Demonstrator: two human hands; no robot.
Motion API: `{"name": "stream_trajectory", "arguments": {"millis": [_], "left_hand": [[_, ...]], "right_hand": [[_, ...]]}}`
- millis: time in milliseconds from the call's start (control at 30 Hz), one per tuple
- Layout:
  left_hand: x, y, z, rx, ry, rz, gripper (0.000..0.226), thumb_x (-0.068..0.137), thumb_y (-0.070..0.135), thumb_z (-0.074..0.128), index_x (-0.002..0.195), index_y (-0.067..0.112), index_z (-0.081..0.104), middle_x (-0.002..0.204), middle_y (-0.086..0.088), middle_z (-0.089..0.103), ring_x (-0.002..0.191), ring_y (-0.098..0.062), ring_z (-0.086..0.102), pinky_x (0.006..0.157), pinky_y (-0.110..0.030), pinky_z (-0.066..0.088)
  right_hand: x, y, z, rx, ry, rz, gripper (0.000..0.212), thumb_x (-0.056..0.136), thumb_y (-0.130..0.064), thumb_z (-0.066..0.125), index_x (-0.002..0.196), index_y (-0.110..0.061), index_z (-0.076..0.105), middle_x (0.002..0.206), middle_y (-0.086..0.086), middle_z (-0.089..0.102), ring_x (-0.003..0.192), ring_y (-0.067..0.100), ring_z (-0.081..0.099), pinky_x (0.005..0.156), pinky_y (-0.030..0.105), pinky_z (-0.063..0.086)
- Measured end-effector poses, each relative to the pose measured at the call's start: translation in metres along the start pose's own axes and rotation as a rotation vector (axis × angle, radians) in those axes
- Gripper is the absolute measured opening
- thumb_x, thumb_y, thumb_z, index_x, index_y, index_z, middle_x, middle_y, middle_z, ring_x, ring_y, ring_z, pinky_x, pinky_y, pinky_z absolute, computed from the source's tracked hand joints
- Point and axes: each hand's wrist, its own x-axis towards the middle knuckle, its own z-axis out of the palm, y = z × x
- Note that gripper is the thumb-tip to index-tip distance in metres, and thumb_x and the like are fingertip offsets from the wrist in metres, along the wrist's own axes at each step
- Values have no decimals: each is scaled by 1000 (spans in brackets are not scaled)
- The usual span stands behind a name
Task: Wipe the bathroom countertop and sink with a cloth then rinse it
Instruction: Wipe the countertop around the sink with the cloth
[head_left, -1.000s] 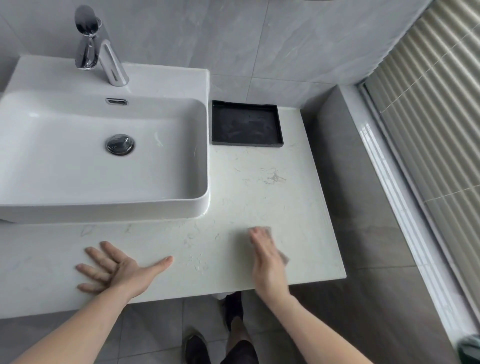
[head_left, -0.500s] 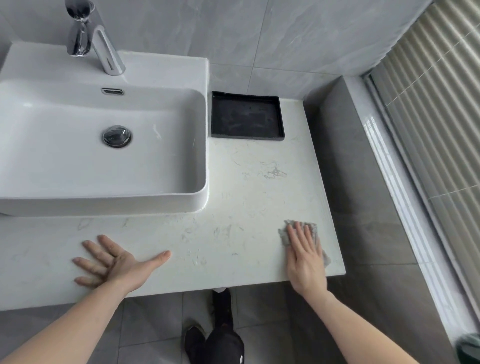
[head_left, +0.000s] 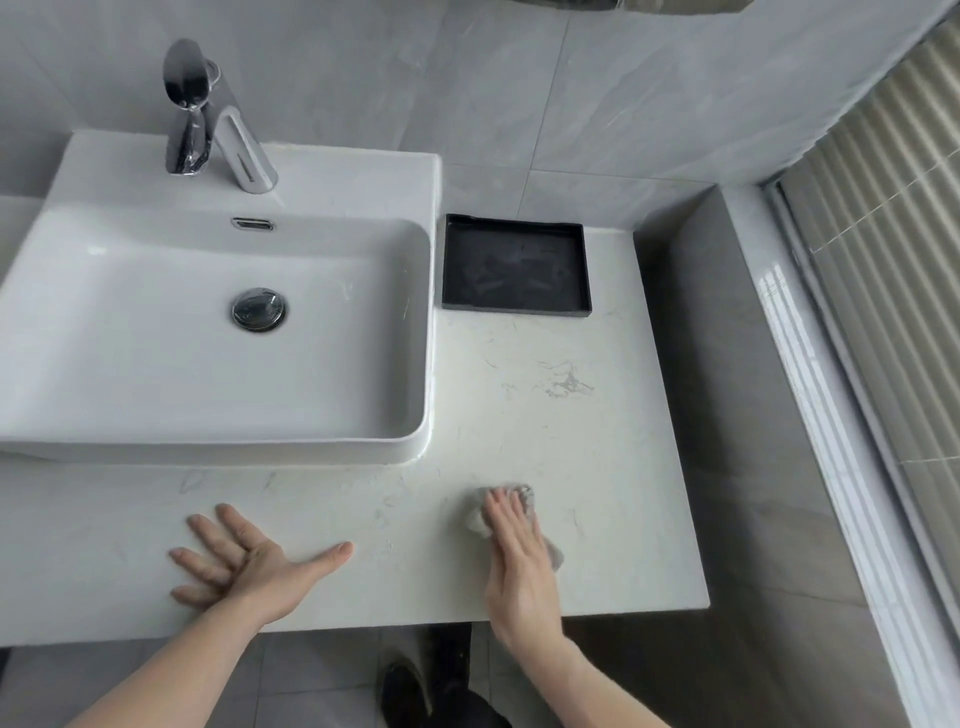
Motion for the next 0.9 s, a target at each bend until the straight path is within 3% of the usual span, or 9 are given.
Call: {"name": "stream_trajectory", "arguments": {"millis": [133,300,467,667,900], "left_hand": [[2,3,0,3,4,-25,177,29,101,62,150,19,-38,153,-7,-50,144,-40,-40,117,-65,-13],[2,5,-2,8,-3,-33,176,32,100,63,148,19,-41,152,-8,-52,143,-40,-41,117,-64,-13],[6,5,-2,10,-8,-50,178,27,102,60,147,19,-42,150,-8,-53,142,-41,-42,117,-65,-13],[6,3,-2,14,3,-19,177,30,101,62,147,18,-43,150,-8,-54,141,-40,-44,116,-65,-15],[5,-1,-2,12,18,20,176,34,99,64,149,16,-39,152,-11,-52,141,-43,-43,114,-67,-16]], "right_hand": [[-6,-35,39,-138,-291,-270,54,113,-30,32,165,-27,18,172,-12,10,160,11,-5,129,43,2],[5,2,16,-314,-247,-268,59,110,-45,34,165,-36,13,172,-17,5,160,13,-3,128,51,5],[16,65,-40,-391,-73,-1,63,106,-43,43,164,-36,19,172,-15,11,161,15,3,130,53,6],[29,120,-85,-402,56,359,59,108,-39,26,165,-27,16,173,-8,9,160,12,-6,130,47,-3],[18,62,-35,-333,152,593,62,110,-37,28,165,-30,1,173,-9,-9,158,13,-17,129,48,-7]]}}
